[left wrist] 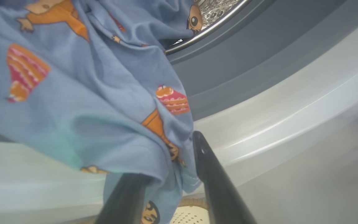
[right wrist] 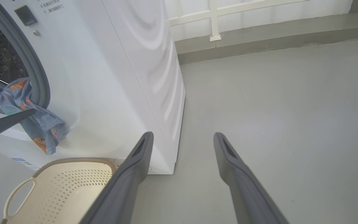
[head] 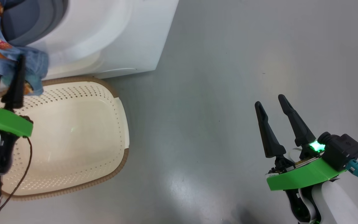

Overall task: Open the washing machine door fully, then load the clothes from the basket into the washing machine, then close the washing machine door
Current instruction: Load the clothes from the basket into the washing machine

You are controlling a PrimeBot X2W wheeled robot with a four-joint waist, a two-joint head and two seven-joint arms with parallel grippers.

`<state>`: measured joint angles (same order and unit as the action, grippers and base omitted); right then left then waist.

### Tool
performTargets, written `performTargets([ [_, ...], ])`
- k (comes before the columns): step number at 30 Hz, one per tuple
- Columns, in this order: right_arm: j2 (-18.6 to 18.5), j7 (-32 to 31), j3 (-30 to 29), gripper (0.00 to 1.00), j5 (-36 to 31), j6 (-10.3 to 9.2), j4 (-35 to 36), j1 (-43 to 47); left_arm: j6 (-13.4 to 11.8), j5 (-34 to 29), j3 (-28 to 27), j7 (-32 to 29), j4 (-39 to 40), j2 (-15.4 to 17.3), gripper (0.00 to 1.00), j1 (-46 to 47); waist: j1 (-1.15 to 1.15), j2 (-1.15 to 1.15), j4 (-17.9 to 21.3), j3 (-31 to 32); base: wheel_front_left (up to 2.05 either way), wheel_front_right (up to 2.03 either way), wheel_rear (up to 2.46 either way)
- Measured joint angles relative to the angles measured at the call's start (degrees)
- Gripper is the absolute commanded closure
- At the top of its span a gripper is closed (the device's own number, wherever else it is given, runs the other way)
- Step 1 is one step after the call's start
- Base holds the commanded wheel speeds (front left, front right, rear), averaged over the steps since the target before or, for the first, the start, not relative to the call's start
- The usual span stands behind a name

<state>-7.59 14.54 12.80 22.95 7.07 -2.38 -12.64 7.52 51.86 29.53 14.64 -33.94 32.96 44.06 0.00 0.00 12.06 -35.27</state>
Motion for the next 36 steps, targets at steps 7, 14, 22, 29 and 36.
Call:
performTargets([
  [7,0.0,0.0,-0.01,0.0,0.0,0.0,-0.02,0.01,0.0,0.14,-0.23,0.0,0.14,-0.25,1.0,-0.01,0.0,0.0,0.13,0.69,0.0,0.0,0.0],
  [14,0.03,0.0,-0.16,0.0,0.0,0.0,-0.03,0.05,0.0,0.11,-2.46,0.0,3.7,-0.76,1.0,-2.54,0.0,0.0,-0.24,1.87,0.0,0.0,0.0],
  [22,0.08,0.0,-0.3,0.0,0.0,0.0,-0.08,0.08,0.0,-1.18,-7.45,0.0,10.58,-1.42,1.0,-4.71,0.0,0.0,-1.45,3.3,0.0,0.0,0.0],
  [29,0.18,0.0,-0.24,0.0,0.01,0.0,-0.19,0.08,0.0,-3.0,-10.98,0.0,11.66,-0.94,1.0,-4.42,0.0,0.0,-2.03,3.92,0.0,0.0,0.0],
  [36,0.32,0.0,-0.01,0.0,0.01,0.0,-0.21,0.08,0.0,-6.23,-11.23,0.01,4.89,-0.63,1.0,1.57,0.0,0.0,-1.86,3.15,0.0,0.0,0.0],
])
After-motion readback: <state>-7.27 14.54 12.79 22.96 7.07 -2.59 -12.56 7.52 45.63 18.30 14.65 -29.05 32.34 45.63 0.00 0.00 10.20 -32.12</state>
